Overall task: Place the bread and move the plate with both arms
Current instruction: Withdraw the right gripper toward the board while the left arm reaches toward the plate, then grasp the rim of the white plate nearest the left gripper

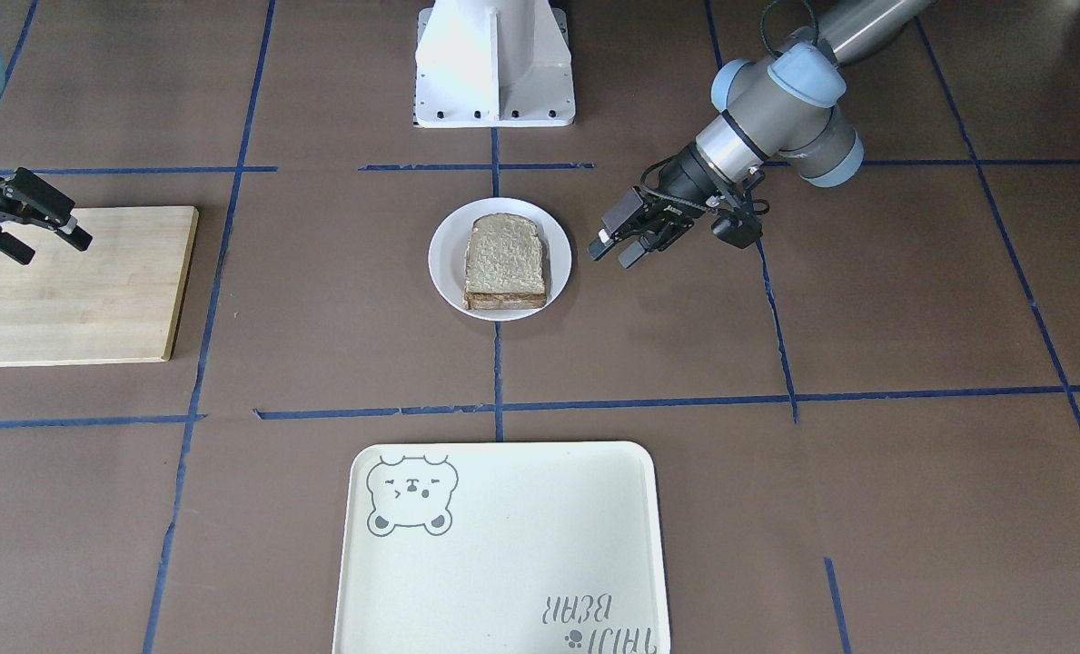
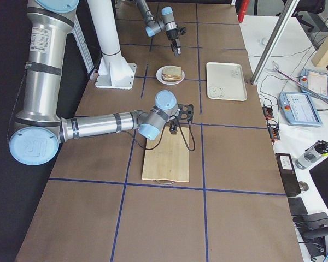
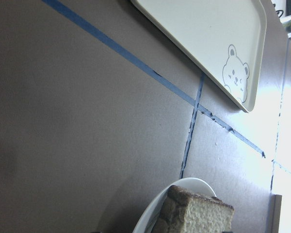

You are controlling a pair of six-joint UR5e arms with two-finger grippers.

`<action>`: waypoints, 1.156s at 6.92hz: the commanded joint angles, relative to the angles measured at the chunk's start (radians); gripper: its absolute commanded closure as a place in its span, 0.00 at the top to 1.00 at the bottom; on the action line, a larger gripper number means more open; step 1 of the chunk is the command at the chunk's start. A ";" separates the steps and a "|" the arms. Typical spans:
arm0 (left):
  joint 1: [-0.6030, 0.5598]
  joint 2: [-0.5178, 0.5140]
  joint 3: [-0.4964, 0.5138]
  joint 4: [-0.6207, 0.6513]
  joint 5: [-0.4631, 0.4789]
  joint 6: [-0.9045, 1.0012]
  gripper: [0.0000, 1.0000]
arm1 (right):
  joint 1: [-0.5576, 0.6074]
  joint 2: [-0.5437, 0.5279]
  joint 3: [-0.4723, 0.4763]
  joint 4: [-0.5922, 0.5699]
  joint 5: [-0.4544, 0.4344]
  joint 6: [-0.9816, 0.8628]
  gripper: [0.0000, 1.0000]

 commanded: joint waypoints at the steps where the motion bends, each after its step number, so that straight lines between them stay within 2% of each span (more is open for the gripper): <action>1: 0.050 -0.008 0.038 -0.071 0.111 -0.067 0.72 | -0.001 -0.002 0.000 0.000 -0.002 0.000 1.00; 3: 0.130 -0.011 0.117 -0.191 0.208 -0.068 0.65 | -0.001 -0.006 0.000 0.000 -0.002 0.000 1.00; 8: 0.173 -0.051 0.158 -0.196 0.215 -0.068 0.52 | -0.001 -0.011 0.002 0.000 -0.003 0.000 1.00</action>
